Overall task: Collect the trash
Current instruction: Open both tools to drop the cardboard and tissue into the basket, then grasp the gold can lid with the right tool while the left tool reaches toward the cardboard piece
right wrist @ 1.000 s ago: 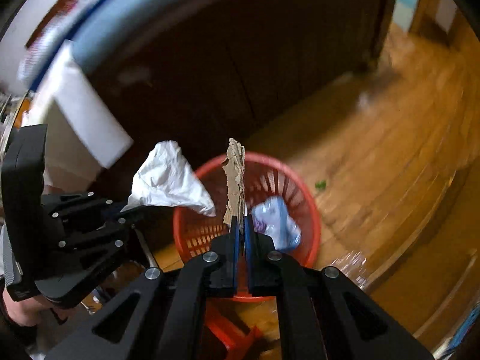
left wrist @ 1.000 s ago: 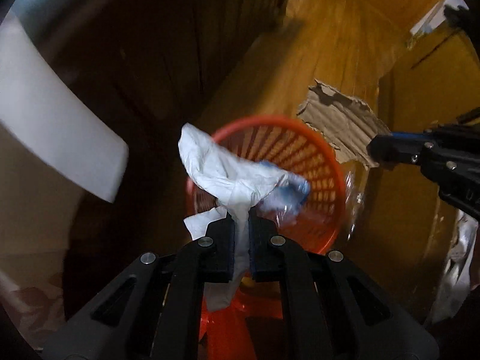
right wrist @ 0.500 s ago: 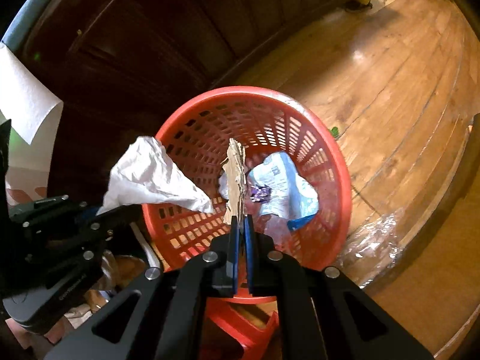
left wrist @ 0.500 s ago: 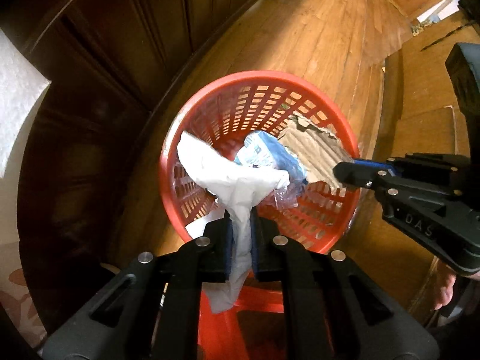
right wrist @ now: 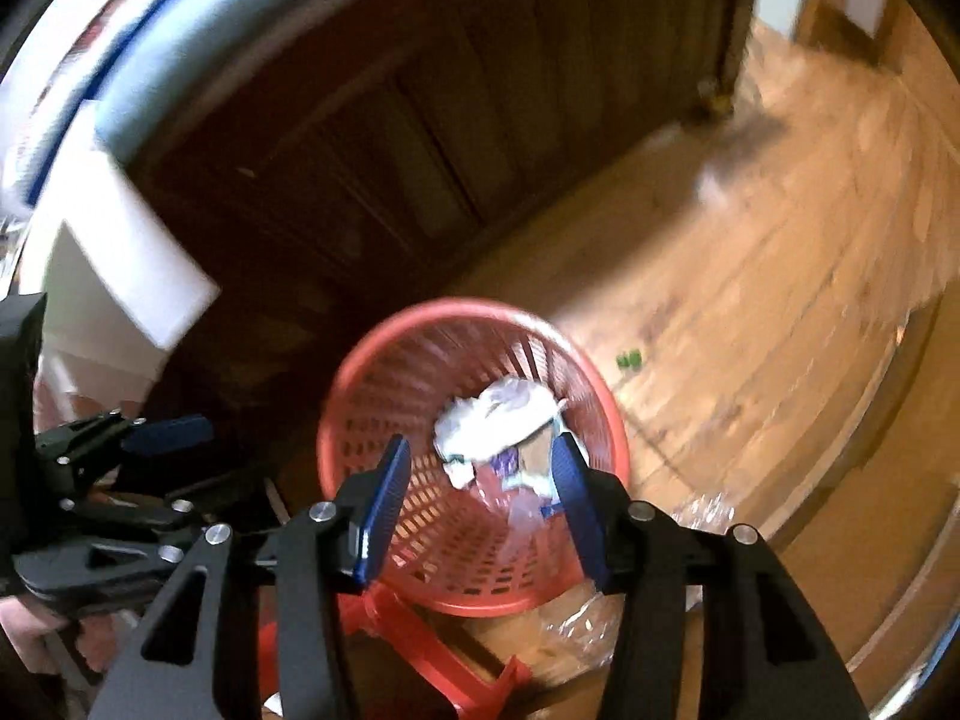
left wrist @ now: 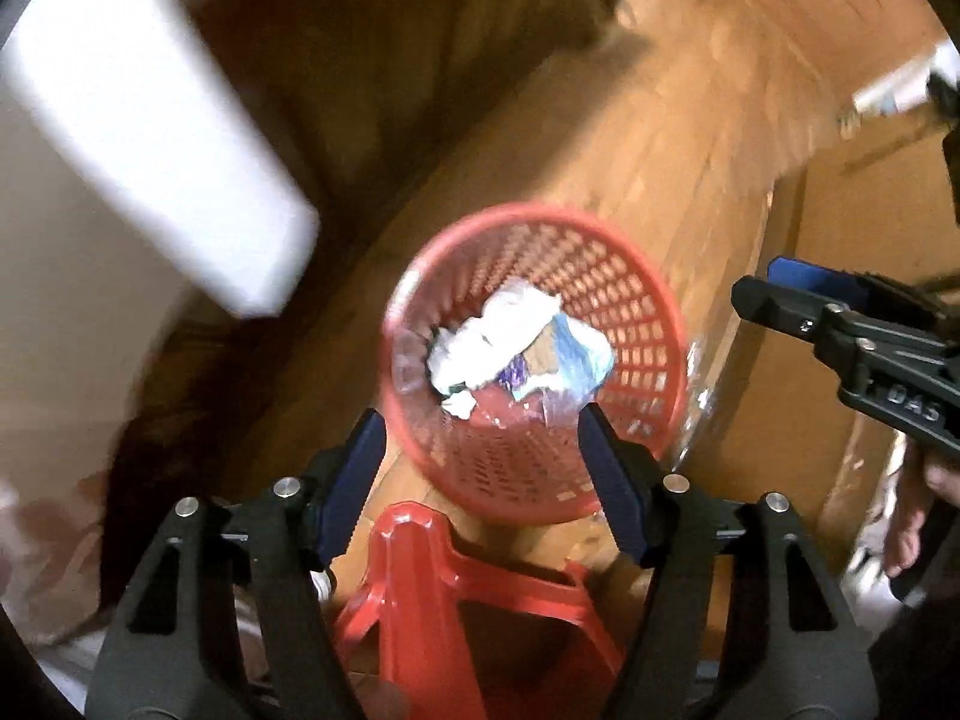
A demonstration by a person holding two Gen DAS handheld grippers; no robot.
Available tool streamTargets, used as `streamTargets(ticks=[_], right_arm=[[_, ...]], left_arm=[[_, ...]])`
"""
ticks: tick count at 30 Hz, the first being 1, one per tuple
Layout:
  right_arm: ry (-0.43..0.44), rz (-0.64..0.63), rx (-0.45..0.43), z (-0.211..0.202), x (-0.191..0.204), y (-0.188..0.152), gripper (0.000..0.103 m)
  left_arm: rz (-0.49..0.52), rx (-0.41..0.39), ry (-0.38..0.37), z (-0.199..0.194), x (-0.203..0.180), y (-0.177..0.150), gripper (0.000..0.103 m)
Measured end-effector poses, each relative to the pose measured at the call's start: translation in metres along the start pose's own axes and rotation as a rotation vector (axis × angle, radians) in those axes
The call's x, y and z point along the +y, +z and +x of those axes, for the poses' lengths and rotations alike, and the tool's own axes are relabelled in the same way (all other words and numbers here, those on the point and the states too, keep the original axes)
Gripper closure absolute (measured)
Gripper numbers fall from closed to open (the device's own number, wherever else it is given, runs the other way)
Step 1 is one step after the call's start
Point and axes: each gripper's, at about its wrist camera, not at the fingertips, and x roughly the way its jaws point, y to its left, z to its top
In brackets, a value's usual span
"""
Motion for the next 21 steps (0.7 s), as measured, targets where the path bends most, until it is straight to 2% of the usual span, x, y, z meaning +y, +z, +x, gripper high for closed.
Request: streamTargets(ticks=[2,3,5,8,13,18,21], right_arm=[[0.009,-0.071,-0.039,-0.025,0.023,0.01,0.053],[0.012,-0.104,-0.054,-0.036,0.034,0.015,0.053],[0.032,-0.179,-0.098,-0.061,0.067,0.024,0.053],[0.079,-0.276,-0.156,-0.092,0.119,0.034,0.053],[0.182,-0.429,-0.223,-0.124,0.213,0.047,0.053],[0.293,-0.569,-0.241,-0.132,0.319,0.045,0.053],[0.35,-0.634,-0.232,-0.125,0.375,0.047,0.053]], left_arm=[[-0.001,-0.074,0.019,-0.038,0.01,-0.005,0.036],[-0.008,-0.136,0.038,-0.067,0.021,-0.01,0.036],[-0.025,-0.197,0.06,-0.098,0.036,-0.016,0.034],[-0.106,-0.308,0.082,-0.153,0.08,-0.036,0.029],[-0.297,-0.474,0.208,-0.23,0.176,-0.081,0.026],[-0.485,-0.589,0.348,-0.275,0.272,-0.129,0.023],[-0.596,-0.604,0.376,-0.284,0.33,-0.154,0.023]])
